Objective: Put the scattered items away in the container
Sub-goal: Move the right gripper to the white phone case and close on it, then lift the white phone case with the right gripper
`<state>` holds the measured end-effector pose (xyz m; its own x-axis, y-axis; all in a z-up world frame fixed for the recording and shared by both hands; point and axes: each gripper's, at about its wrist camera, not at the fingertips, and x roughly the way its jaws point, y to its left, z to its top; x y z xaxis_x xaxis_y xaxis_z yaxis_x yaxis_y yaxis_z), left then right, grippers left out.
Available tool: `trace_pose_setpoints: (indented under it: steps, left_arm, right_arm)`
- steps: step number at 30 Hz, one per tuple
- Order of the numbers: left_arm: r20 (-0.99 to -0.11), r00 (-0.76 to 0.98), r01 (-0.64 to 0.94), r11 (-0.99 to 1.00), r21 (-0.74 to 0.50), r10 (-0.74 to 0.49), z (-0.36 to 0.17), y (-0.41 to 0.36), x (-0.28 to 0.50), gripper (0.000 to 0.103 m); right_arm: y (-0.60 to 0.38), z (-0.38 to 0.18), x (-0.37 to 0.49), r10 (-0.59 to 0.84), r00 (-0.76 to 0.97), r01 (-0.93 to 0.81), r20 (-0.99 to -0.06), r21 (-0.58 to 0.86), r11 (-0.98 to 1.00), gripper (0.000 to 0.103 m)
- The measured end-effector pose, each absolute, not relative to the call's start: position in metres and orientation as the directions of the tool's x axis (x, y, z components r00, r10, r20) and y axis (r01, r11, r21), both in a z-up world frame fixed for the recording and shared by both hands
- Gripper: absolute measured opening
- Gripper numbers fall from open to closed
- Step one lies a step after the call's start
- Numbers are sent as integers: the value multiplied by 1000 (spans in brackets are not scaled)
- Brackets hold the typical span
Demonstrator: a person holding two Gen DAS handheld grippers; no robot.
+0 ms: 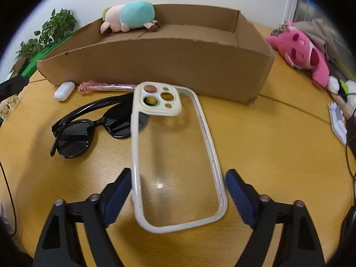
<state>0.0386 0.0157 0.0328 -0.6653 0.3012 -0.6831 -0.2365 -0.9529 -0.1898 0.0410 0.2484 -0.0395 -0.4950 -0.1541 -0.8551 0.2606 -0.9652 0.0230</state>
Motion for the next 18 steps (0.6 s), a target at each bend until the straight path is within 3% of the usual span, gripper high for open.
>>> trace_pose_setpoints:
  steps: [8, 13, 18]
  left_arm:
    - [-667, -582, -321, -885, -338, 465, 32, 32, 38, 103]
    - [-643, -526, -355, -830, -430, 558, 34, 41, 32, 103]
    - [-619, -437, -388, -758, -525, 653, 29, 57, 20, 103]
  right_arm:
    - [261, -35, 45, -289, -459, 270, -840, 178, -946, 73]
    - [276, -35, 52, -461, -424, 221, -780, 405, -887, 72]
    - [271, -31, 63, -555, -410, 254, -724, 494, -832, 72]
